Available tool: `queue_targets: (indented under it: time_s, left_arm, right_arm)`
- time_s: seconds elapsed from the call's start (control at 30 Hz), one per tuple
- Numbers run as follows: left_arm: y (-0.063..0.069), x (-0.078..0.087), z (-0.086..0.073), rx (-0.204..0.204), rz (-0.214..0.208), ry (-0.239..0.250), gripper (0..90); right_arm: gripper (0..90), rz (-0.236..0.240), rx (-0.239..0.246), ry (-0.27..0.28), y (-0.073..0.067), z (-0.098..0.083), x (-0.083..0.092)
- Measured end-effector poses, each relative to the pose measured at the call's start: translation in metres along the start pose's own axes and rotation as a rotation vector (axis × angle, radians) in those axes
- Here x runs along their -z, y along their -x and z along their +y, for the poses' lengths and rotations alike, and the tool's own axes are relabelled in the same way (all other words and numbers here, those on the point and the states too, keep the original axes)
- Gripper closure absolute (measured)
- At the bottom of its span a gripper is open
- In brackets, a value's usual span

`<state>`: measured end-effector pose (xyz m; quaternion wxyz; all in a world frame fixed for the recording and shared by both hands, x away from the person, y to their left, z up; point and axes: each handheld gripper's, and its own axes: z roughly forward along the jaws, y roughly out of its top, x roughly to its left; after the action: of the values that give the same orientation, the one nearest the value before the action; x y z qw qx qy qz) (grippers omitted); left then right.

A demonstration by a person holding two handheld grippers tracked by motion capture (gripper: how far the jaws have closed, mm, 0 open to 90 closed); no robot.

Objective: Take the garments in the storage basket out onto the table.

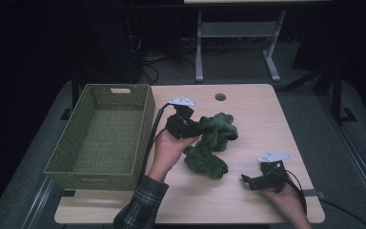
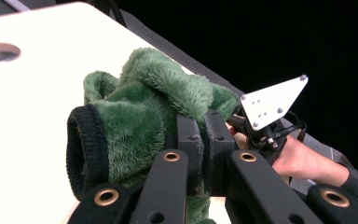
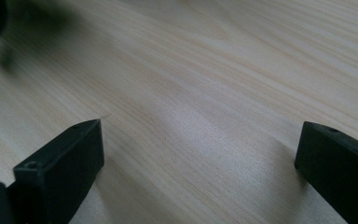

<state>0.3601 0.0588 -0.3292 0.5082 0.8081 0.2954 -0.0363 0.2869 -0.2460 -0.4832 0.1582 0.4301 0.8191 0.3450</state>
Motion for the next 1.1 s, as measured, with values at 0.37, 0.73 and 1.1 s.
queue_targets:
  time_s: [0.37, 0.73, 1.1]
  left_arm:
    - [-0.016, -0.051, -0.031, 0.042, -0.025, -0.076, 87.0]
    - [-0.041, -0.087, -0.065, 0.094, -0.003, -0.144, 86.0]
    - [-0.031, -0.080, -0.064, 0.030, 0.011, -0.160, 54.4]
  right_arm:
    - [0.9, -0.001, 0.003, -0.002, 0.001, 0.000, 0.000]
    - [0.9, 0.000, 0.004, -0.001, 0.001, 0.000, 0.000]
    - [0.9, 0.000, 0.005, -0.001, 0.001, 0.000, 0.000]
